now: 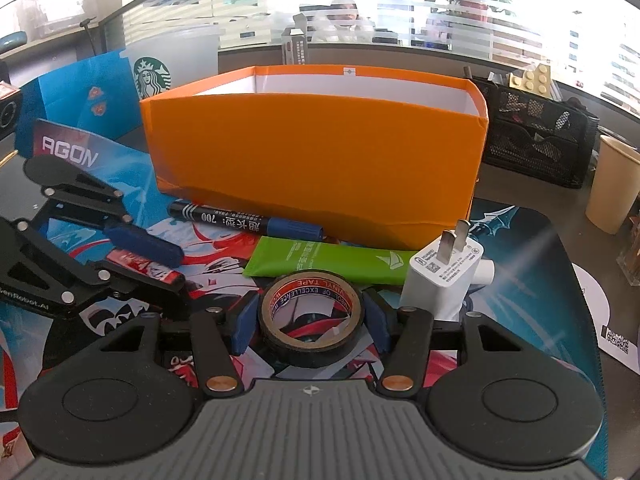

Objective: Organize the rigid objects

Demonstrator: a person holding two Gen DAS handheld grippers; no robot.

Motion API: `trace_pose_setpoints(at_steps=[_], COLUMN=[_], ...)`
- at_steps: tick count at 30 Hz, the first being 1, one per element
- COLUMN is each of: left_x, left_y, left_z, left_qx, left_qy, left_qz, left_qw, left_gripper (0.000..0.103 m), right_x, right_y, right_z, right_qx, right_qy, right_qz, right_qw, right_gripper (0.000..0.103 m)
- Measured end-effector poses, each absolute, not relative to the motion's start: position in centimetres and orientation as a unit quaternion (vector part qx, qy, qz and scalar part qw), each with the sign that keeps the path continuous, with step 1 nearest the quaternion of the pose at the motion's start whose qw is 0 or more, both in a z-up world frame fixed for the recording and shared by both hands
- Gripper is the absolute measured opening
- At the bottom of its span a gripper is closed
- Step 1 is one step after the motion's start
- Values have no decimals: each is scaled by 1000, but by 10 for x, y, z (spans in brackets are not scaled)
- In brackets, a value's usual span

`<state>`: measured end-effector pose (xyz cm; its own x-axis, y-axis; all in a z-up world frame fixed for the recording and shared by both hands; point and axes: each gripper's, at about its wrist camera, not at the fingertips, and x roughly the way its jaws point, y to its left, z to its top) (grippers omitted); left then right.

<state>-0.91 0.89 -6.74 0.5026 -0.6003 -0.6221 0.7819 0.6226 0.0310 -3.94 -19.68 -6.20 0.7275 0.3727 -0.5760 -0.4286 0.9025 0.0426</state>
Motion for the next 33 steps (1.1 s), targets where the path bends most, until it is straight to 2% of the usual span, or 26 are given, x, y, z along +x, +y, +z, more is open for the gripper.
trace_pose_setpoints(at_steps=[2, 4, 9, 10, 12, 13, 16, 24, 33], left_x=[-15, -21, -24, -23, -20, -21, -25, -36, -39], left_y=[8, 6, 16, 18, 24, 25, 24, 9, 19], left_z=[-68, -68, -67, -67, -68, -69, -68, -64, -39], left_qx=[170, 199, 196, 186, 154, 153, 144, 115, 88], left_qy=[283, 268, 276, 281, 295, 292, 294, 316, 301], left_qz=[-395, -385, -404, -408, -417, -411, -393, -333, -290], left_qw=[857, 860, 850, 849, 846, 850, 859, 881, 904], left_gripper=[36, 61, 61, 59, 46, 32, 18, 17, 17], right_x=[-39, -39, -40, -40, -40, -40, -40, -42, -49], right_y=[-197, -197, -196, -195, -195, -195, -194, -191, -193], right_z=[-62, -62, -62, -62, -62, -62, -63, -63, -56], right_qx=[-46, -47, -50, -51, -52, -51, -50, -45, -26], right_qy=[299, 299, 299, 299, 299, 299, 299, 298, 283], right_qz=[215, 214, 213, 212, 211, 210, 208, 194, 194], right_qw=[928, 929, 929, 929, 929, 929, 930, 934, 939], right_gripper=[53, 53, 53, 53, 53, 53, 53, 52, 52])
